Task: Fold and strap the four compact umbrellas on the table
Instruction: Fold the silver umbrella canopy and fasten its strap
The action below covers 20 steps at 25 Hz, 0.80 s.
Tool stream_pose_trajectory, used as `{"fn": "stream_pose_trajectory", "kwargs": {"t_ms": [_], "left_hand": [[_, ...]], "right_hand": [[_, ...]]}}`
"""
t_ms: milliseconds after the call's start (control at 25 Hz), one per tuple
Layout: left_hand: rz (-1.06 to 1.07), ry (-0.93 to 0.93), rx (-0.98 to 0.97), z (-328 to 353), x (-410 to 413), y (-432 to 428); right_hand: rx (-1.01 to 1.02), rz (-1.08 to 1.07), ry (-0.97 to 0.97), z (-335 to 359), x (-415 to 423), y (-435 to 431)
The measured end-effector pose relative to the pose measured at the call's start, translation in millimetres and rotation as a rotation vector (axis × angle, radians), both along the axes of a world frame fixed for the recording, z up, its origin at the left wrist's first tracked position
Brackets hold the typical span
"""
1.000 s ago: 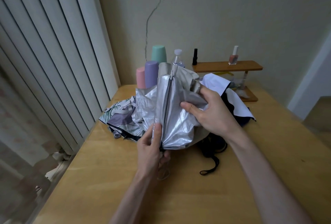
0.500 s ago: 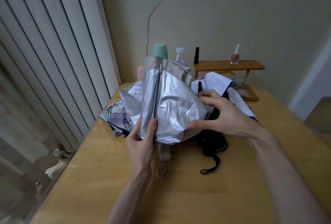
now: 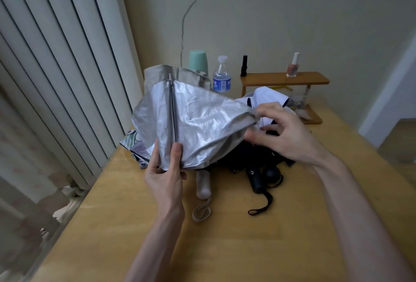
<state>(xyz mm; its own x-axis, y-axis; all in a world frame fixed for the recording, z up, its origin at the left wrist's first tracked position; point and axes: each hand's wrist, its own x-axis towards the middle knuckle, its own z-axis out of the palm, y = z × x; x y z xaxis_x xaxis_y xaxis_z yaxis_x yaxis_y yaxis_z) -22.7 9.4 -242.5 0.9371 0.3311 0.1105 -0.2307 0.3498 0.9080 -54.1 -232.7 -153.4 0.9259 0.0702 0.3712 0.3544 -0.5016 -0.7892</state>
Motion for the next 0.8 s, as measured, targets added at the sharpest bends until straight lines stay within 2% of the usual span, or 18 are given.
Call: {"fn": "stream_pose_trajectory", "kwargs": {"t_ms": [40, 80, 240, 360, 560, 800], "left_hand": [[-0.009, 0.003, 0.003, -1, 2, 2], [-0.024, 0.005, 0.009, -3, 3, 4], [-0.095, -0.006, 0.039, -5, 3, 5], [-0.131, -0.028, 0.053, -4, 2, 2], [-0.125, -0.024, 0.049, -5, 1, 1], [-0.106, 0.008, 0.076, -6, 3, 3]], "right_hand": [[-0.088, -0.011, 0.026, -3, 0, -2], [-0.094, -0.038, 0.002, -5, 2, -6], [0.314, -0.049, -0.081, 0, -1, -13], [0.493, -0.006, -0.04, -3, 0, -11], [0.414, 0.032, 0.031, -4, 1, 1], [0.652, 0.132, -0.021, -2, 1, -1]]}}
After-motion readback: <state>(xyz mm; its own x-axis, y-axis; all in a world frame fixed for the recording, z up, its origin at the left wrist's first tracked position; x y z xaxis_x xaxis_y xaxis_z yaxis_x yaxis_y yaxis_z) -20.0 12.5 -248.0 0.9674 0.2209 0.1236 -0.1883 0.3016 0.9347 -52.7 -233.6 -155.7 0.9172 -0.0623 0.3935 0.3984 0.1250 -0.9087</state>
